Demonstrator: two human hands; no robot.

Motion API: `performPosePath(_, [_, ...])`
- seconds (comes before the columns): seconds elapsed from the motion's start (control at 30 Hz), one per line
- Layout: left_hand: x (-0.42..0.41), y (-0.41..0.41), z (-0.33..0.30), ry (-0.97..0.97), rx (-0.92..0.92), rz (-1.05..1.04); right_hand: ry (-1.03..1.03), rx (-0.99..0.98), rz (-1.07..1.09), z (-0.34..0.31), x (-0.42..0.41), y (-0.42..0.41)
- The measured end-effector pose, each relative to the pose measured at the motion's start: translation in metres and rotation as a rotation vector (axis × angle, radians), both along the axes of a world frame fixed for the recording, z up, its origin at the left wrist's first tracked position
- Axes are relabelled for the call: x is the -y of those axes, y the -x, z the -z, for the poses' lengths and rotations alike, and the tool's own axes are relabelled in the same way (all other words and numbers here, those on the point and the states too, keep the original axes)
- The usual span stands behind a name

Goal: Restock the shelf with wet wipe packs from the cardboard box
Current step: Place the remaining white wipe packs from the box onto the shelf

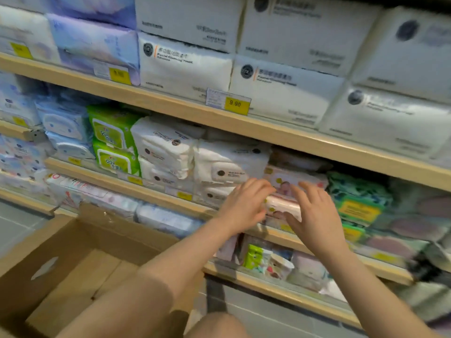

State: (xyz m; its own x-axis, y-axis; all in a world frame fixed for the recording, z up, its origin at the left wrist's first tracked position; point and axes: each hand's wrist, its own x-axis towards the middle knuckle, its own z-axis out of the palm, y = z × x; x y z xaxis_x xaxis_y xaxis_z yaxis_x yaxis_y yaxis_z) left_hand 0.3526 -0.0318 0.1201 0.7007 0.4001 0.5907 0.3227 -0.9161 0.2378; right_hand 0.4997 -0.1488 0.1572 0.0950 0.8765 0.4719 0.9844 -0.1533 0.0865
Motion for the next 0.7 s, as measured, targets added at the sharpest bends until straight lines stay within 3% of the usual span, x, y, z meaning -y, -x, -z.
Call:
performPosePath(0.1, [0.006, -0.038, 0.004, 0.014, -0.083, 0.019, 0.007, -0.004, 0.061, 0.004, 0.011, -0.030])
performPosePath(0.33, [0.000, -0.072, 0.028, 0.008, -0.211, -0.185, 0.121, 0.055, 0.098, -0.001, -0.035, -0.056])
performPosePath(0.53, [-0.024, -0.047, 0.079, -0.259, -0.304, -0.225, 0.353, -0.224, 0.168, 0.006, -0.091, -0.054])
performPosePath(0.6, [-0.024, -0.046, 0.078, -0.345, -0.335, -0.278, 0.277, -0.283, 0.193, 0.011, -0.104, -0.058])
performPosePath(0.7, [-0.029, -0.041, 0.075, -0.367, -0.410, -0.395, 0.194, -0.188, 0.180, 0.010, -0.106, -0.064])
